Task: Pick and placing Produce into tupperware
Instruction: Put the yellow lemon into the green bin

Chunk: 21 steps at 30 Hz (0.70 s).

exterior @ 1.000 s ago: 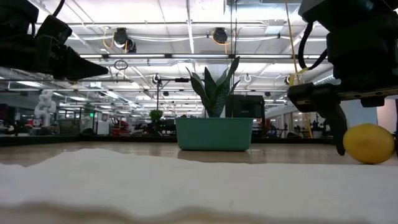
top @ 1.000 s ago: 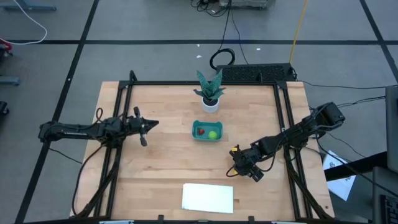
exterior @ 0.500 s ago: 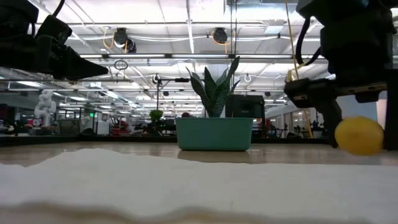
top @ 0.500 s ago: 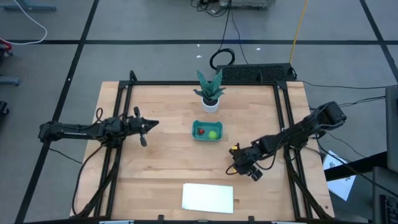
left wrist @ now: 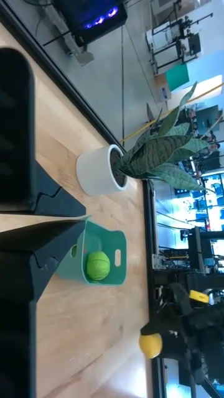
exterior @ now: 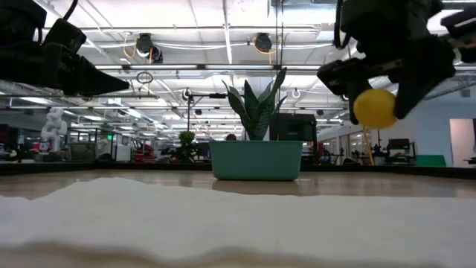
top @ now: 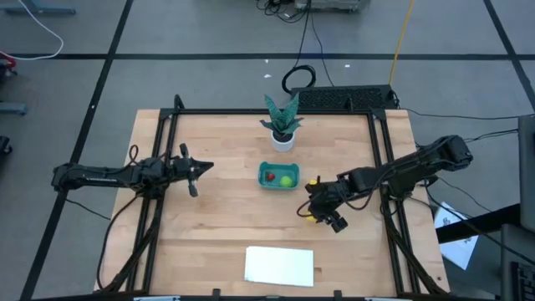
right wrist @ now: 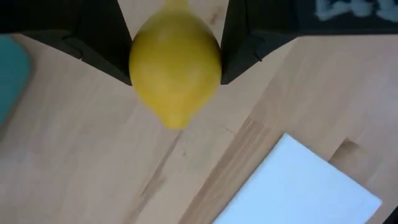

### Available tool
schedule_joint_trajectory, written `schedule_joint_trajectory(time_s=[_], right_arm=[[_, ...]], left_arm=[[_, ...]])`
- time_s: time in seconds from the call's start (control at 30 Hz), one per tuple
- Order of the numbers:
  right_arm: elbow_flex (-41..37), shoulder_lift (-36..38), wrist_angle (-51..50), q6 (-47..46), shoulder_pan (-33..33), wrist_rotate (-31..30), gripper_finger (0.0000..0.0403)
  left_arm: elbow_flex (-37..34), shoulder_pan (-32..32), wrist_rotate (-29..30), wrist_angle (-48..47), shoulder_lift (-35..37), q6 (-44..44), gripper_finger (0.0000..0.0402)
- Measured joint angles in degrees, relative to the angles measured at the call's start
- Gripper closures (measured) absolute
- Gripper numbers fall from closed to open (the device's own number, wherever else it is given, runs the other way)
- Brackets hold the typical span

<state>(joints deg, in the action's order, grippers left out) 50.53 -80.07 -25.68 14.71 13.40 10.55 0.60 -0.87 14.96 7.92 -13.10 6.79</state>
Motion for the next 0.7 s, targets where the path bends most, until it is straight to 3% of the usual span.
schedule_joint_trajectory(time_s=[0.5,0.7], right_arm=[[4.13,5.27,-1.66,-2.33,-6.26,0.23,0.0204],[4.11,9.13,-1.77,-5.0,-10.37,3.74,0.0206]], left_arm=[[0.0,-0.01,-0.35,-0.04,0.0,0.17,0.0376],[0.0,-0.01,-0.37,0.0,0.0,0.18,0.0376]])
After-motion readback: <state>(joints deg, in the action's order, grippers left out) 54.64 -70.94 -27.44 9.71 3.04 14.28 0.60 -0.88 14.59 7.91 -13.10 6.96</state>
